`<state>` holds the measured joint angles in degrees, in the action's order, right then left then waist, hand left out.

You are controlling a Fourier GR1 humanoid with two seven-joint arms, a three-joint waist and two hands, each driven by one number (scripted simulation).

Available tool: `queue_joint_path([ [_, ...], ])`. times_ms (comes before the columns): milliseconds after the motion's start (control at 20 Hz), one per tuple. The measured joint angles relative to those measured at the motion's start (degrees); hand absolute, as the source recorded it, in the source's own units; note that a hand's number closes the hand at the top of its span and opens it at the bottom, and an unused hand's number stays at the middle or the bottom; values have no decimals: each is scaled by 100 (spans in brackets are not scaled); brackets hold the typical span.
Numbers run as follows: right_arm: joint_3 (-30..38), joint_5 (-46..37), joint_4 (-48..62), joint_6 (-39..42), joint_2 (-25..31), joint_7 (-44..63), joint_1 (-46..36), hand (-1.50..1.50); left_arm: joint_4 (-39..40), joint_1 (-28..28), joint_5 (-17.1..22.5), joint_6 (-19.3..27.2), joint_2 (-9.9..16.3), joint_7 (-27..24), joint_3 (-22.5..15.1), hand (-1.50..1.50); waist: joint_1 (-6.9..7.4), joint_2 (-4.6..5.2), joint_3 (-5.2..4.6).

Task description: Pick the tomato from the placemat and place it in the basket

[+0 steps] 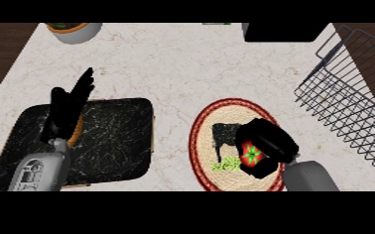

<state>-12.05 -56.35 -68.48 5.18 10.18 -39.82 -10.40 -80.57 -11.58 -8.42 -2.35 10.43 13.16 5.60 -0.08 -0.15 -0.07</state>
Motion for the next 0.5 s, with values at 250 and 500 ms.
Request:
queue_joint_path([
  [250,-472,-1061,-839,-510,520,601,793,150,-23,96,14,24,68,-11,98,0,-122,-97,-19],
  [500,-813,-1704,-2357,-628,1026,1122,2025,150,22,62,1,52,40,23,101,0,-170,-61,-13],
])
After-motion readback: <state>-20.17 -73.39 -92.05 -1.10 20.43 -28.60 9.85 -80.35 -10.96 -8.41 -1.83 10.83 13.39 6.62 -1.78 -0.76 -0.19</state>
